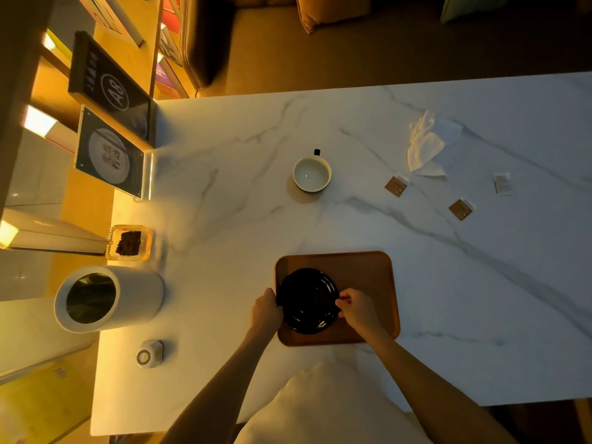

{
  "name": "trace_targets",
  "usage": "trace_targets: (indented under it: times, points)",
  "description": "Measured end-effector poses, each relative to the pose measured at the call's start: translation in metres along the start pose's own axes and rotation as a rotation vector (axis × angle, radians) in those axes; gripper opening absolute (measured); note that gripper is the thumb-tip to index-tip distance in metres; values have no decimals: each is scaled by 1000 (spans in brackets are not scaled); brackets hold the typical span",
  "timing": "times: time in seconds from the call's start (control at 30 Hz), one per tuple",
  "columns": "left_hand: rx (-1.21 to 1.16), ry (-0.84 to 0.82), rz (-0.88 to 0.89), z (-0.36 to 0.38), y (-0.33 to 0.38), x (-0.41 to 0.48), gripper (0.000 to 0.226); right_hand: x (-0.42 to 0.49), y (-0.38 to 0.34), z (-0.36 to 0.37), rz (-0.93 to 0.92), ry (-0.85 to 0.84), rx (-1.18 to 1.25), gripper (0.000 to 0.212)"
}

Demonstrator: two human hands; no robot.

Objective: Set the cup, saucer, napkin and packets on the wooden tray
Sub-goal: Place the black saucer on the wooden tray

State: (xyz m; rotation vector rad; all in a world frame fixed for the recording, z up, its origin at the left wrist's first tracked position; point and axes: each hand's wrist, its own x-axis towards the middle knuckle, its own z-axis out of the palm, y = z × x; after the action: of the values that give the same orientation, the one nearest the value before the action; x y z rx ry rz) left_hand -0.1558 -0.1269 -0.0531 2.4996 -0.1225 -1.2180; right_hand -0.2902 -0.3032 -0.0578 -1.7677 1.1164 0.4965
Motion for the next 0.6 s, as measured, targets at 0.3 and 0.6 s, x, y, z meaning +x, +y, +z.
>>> trace_targets:
  times: [0.3, 0.6]
  points:
    - [142, 0, 67, -3, -2, 6, 10, -6, -1, 4, -108, 55, -204, 32]
    - [150, 14, 95, -1, -4, 1, 11, -9, 1, 8, -158, 150, -395, 35]
